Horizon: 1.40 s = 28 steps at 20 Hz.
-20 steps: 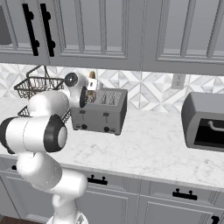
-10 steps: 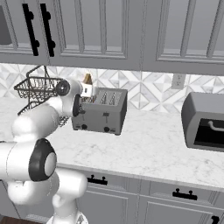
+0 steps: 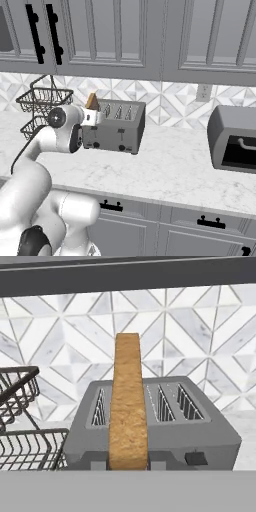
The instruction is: Start the toaster. Once the lever pops up, take the bread to the plate on the dining counter.
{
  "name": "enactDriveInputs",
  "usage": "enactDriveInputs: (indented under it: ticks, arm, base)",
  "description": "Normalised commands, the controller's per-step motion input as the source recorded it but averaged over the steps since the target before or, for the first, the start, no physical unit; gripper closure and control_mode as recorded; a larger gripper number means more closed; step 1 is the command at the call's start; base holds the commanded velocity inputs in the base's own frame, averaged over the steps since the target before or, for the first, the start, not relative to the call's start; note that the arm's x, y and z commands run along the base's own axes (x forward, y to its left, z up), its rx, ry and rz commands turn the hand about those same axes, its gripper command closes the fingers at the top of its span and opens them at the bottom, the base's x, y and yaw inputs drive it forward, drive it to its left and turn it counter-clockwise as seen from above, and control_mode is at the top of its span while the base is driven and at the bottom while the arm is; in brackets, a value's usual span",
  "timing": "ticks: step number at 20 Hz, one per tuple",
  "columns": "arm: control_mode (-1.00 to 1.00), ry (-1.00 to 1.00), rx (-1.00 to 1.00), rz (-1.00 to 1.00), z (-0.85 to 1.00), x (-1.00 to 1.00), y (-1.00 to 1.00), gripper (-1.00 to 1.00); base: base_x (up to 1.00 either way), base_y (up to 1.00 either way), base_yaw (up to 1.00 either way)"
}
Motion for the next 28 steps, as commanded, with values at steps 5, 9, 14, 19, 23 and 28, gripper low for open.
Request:
enactDriveInputs:
  ticks: [5, 9, 14, 19, 23, 28]
  arm:
    - [-1.00, 0.17, 0.00, 0.00, 0.08, -0.78, 0.00, 1.00]
    - [-1.00, 0.19, 0.01, 0.00, -0.01, -0.57, -0.01, 1.00]
    - [-1.00, 0.27, 0.01, 0.00, 0.00, -0.54, -0.01, 1.00]
    - [-1.00, 0.25, 0.00, 0.00, 0.00, -0.58, 0.00, 1.00]
    - [-1.00, 0.15, 0.00, 0.00, 0.00, -0.65, 0.00, 1.00]
    - [-1.00, 0.14, 0.00, 0.00, 0.00, -0.57, 0.00, 1.00]
  base:
    - [0.00, 0.00, 0.00]
    - [0.00, 0.00, 0.00]
    - [0.00, 0.00, 0.00]
    - [0.00, 0.00, 0.00]
    - [0.00, 0.00, 0.00]
    - [0.00, 0.00, 0.00]
